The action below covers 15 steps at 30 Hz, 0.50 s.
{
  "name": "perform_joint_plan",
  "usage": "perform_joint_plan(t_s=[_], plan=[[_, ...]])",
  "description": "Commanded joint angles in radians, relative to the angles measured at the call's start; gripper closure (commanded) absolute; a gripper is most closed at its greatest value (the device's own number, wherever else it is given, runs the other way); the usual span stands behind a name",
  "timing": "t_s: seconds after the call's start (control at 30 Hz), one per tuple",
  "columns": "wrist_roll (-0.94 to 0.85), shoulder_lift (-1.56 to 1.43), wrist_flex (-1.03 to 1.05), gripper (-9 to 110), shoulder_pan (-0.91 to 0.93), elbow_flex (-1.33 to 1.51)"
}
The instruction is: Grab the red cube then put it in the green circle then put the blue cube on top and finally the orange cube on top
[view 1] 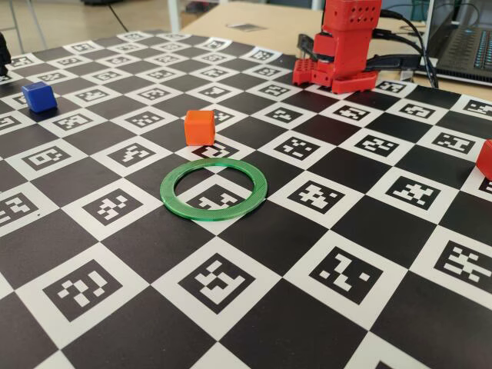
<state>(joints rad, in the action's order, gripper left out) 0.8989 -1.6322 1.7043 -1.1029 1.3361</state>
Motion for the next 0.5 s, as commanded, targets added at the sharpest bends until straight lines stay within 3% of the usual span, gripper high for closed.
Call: perform_joint_plan(t_s=[0.0,0.47], plan=[[0.008,0.017,-0.011,61,-0.031,-0.063],[0.018,0.135,-0.091,51,-0.044,-0.011]])
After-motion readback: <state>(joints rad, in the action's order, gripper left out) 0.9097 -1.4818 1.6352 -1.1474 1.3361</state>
